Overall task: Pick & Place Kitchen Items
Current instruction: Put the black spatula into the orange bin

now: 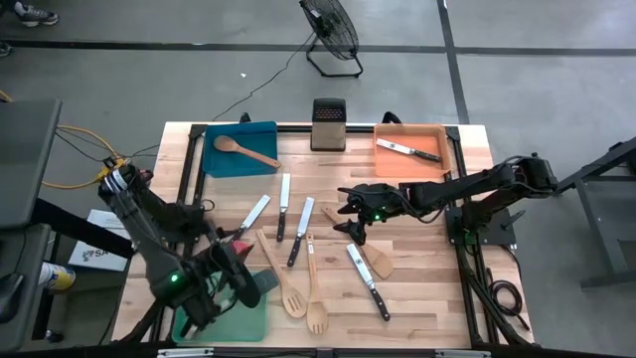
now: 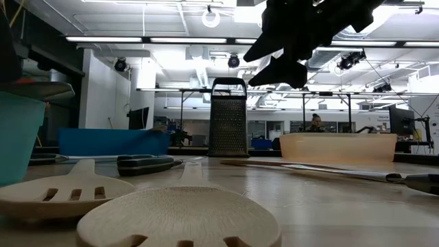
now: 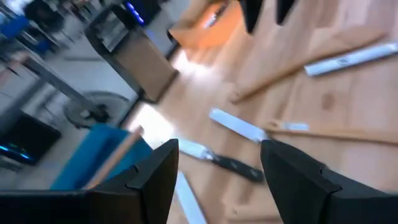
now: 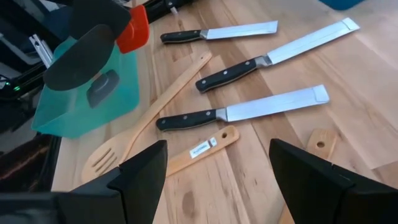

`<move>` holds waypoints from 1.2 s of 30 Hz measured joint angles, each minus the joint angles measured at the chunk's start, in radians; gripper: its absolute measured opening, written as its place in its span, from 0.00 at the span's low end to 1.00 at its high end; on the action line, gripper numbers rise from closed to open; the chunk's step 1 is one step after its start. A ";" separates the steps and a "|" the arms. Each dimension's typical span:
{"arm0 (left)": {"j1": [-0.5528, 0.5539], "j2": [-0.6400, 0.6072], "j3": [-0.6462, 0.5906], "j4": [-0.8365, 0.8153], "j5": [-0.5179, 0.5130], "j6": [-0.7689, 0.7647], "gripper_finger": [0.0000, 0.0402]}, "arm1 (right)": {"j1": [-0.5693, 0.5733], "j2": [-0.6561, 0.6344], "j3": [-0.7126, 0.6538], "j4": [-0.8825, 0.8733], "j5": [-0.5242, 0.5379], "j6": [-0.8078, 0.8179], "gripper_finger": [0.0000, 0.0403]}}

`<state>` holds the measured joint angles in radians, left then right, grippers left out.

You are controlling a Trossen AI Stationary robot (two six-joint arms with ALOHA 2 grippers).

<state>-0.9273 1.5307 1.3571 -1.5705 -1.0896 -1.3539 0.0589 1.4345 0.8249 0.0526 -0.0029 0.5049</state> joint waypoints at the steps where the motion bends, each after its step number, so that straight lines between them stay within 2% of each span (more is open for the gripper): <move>1: 0.017 -0.005 0.000 0.003 -0.004 0.023 0.55 | 0.000 0.000 0.000 0.000 0.000 0.000 0.68; 4: 0.066 -0.030 0.000 0.032 -0.011 0.108 0.55 | 0.000 0.000 0.000 0.000 0.000 0.000 0.68; 8: 0.127 -0.058 0.000 0.158 -0.014 0.294 0.55 | 0.000 0.000 0.000 0.000 0.003 0.000 0.68; 13: 0.211 -0.078 0.000 0.308 0.036 0.534 0.55 | 0.000 0.000 0.000 0.000 0.026 -0.003 0.68; 17: 0.294 -0.082 0.000 0.348 0.103 0.615 0.55 | 0.000 0.000 0.000 -0.004 0.029 -0.003 0.68; 23: 0.426 -0.097 0.000 0.297 0.182 0.608 0.55 | 0.000 0.000 0.000 -0.018 0.027 -0.003 0.68; 26: 0.466 -0.120 0.000 0.218 0.203 0.533 0.55 | 0.000 0.000 0.000 -0.033 0.027 -0.003 0.68; 31: 0.466 -0.161 0.000 0.002 0.262 0.272 0.55 | 0.000 0.000 0.000 -0.051 0.028 -0.001 0.68; 36: 0.409 -0.226 -0.065 0.020 0.343 0.166 0.55 | 0.000 0.000 0.000 -0.048 0.038 0.014 0.68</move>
<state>-0.5181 1.3047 1.2921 -1.5509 -0.7465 -1.1880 0.0589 1.4345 0.8249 0.0047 0.0347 0.5185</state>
